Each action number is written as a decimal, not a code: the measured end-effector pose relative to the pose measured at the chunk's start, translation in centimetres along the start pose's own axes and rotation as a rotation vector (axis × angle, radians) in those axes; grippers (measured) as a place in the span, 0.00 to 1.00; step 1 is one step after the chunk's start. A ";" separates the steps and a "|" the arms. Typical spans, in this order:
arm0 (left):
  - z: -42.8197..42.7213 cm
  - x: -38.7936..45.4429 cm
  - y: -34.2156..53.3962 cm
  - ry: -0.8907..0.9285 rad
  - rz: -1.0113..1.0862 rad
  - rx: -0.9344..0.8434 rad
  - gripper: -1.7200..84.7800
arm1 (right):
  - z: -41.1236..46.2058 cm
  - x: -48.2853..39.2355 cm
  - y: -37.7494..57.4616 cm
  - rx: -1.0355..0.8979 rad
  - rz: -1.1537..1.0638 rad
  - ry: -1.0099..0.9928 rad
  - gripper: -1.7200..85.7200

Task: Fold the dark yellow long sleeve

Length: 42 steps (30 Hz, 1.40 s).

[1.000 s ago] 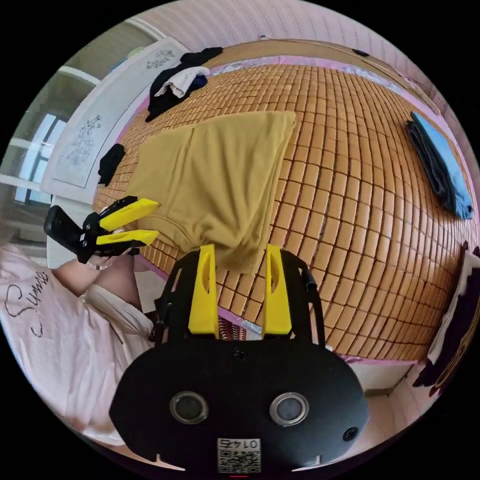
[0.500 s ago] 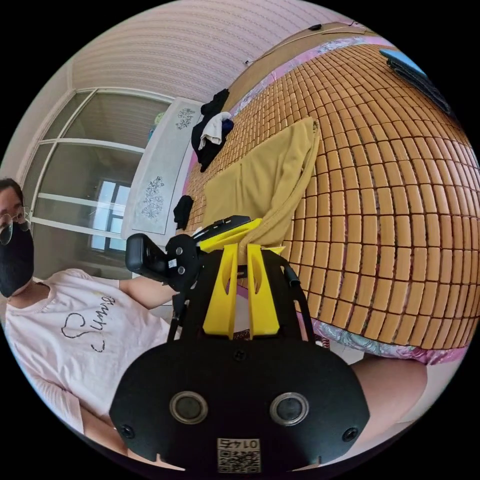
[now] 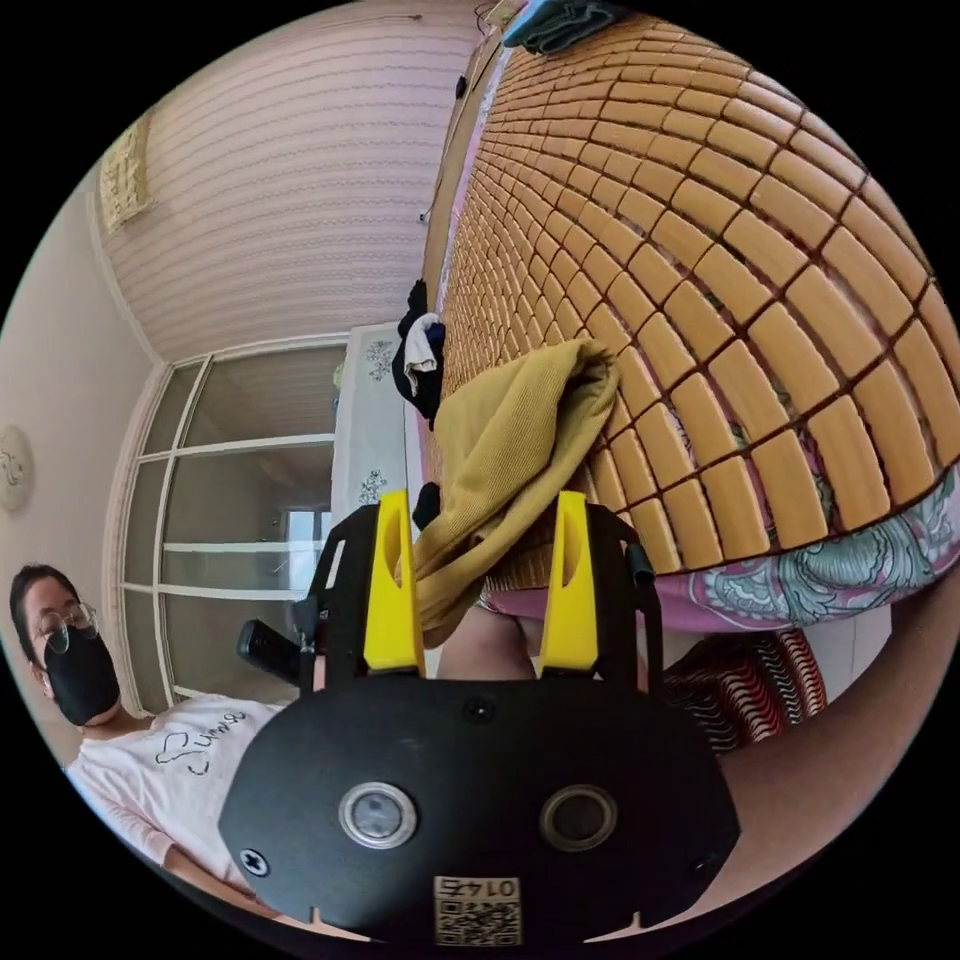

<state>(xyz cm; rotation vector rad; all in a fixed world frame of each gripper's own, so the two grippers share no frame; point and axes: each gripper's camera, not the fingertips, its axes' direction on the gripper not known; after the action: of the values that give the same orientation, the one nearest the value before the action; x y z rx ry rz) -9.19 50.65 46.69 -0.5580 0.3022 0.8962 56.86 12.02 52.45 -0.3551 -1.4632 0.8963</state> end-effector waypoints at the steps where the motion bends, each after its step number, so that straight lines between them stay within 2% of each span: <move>1: -0.7 -0.1 0.4 -0.009 0.001 0.002 0.09 | -0.6 0.8 0.0 0.044 0.034 -0.054 0.18; 4: -1.9 -0.3 1.0 -0.012 0.010 0.022 0.08 | -2.2 1.3 0.8 0.136 0.059 -0.162 0.12; 9: -3.1 -0.3 0.6 0.065 0.083 0.104 0.08 | -5.7 -2.7 2.0 0.175 -0.065 -0.080 0.09; 12: -3.3 -0.4 -0.7 0.185 0.104 0.167 0.08 | -9.3 -5.3 3.2 0.224 -0.143 -0.068 0.09; 14: -3.2 -0.8 -1.8 0.299 0.100 0.219 0.08 | -12.1 -8.1 4.2 0.256 -0.229 -0.011 0.09; 18: -2.5 -2.0 -2.9 0.393 0.070 0.247 0.08 | -13.5 -13.1 4.6 0.227 -0.337 0.141 0.09; 23: -2.0 -7.6 -1.1 0.348 -0.114 0.228 0.08 | -5.0 -19.1 1.4 0.048 -0.456 0.386 0.10; 28: 1.0 -13.4 0.6 0.190 -0.349 0.090 0.09 | 7.9 -19.3 -3.7 -0.164 -0.449 0.449 0.11; 31: 3.4 -16.4 1.5 0.168 -0.463 -0.001 0.09 | 14.3 -17.6 -6.5 -0.292 -0.396 0.497 0.10; 33: 4.1 -18.1 1.9 0.215 -0.516 -0.059 0.10 | 15.8 -18.0 -7.0 -0.305 -0.397 0.517 0.09; 38: 2.8 -22.1 4.4 0.290 -0.598 -0.053 0.10 | 14.6 -22.7 -4.8 -0.250 -0.602 0.658 0.04; 42: 0.4 -24.6 6.2 0.167 -0.699 -0.011 0.06 | 16.8 -23.1 -4.1 -0.351 -0.660 0.762 0.02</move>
<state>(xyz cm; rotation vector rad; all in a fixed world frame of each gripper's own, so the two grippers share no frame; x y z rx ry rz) -28.77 37.95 56.54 -0.6893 0.2279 0.1757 45.25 -11.98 41.34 -0.3794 -0.9047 -0.0560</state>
